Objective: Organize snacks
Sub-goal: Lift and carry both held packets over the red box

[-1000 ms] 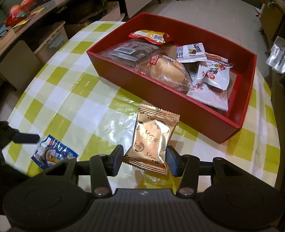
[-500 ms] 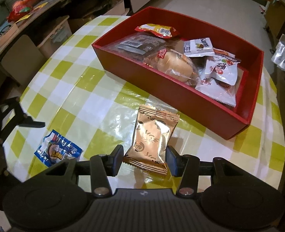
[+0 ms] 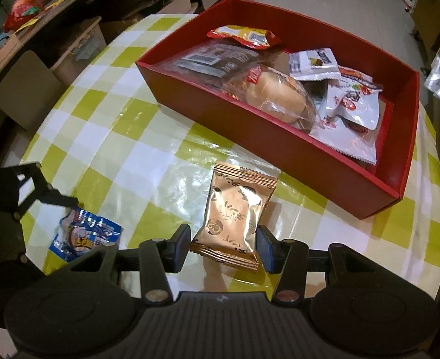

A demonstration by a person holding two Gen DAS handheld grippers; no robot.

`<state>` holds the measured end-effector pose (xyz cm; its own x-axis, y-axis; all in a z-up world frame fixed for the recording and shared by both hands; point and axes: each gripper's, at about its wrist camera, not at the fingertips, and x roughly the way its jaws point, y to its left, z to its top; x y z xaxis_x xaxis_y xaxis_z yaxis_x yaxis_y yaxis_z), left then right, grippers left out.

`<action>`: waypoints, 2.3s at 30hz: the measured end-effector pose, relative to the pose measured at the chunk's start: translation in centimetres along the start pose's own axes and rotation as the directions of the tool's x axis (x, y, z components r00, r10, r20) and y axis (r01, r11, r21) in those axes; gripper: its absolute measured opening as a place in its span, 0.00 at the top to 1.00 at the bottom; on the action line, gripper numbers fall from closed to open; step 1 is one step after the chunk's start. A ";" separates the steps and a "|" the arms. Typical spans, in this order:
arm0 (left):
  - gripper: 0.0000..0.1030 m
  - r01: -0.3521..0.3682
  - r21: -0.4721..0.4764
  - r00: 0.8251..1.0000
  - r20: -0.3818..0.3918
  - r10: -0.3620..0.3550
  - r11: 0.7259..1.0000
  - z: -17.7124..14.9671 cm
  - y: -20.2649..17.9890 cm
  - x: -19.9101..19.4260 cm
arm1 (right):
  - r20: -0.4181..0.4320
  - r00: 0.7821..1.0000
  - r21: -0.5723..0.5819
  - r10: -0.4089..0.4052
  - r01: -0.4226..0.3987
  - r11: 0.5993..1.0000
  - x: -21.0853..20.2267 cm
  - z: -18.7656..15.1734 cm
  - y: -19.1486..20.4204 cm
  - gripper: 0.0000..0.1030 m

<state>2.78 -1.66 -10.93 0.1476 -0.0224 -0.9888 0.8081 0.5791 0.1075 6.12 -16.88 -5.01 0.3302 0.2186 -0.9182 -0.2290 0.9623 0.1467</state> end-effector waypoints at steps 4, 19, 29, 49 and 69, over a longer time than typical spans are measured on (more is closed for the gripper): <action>0.23 -0.017 -0.034 1.000 -0.003 0.017 0.999 -0.3 -1.0 -0.9 | 0.007 1.000 -0.005 0.004 -0.004 1.000 -0.3 -0.1 0.2 0.44; 0.12 -0.034 -0.283 0.999 0.003 0.036 0.959 -1.7 -1.7 -1.3 | 0.048 0.999 0.006 0.017 -0.017 1.000 -2.2 -0.9 -0.6 0.44; 0.35 0.006 -0.315 0.999 0.044 0.008 0.949 -1.9 -1.8 -1.9 | 0.050 0.999 0.019 0.005 -0.006 1.000 -2.0 -0.8 -1.0 0.44; 0.12 0.036 -0.471 0.999 0.047 -0.015 0.881 1.8 0.7 0.6 | 0.045 0.999 0.034 -0.001 0.000 0.999 -1.9 -1.2 -1.7 0.44; 0.26 -0.002 -0.531 0.980 0.166 0.106 0.847 3.0 0.0 -3.4 | 0.109 0.993 0.020 -0.038 0.036 0.999 -3.1 -0.2 -1.1 0.44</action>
<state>4.01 -4.00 -7.24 0.3254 -0.0957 -0.9407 0.3819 0.9234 0.0382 5.17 -18.65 -2.43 0.4369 0.1983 -0.8774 -0.1985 0.9726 0.1210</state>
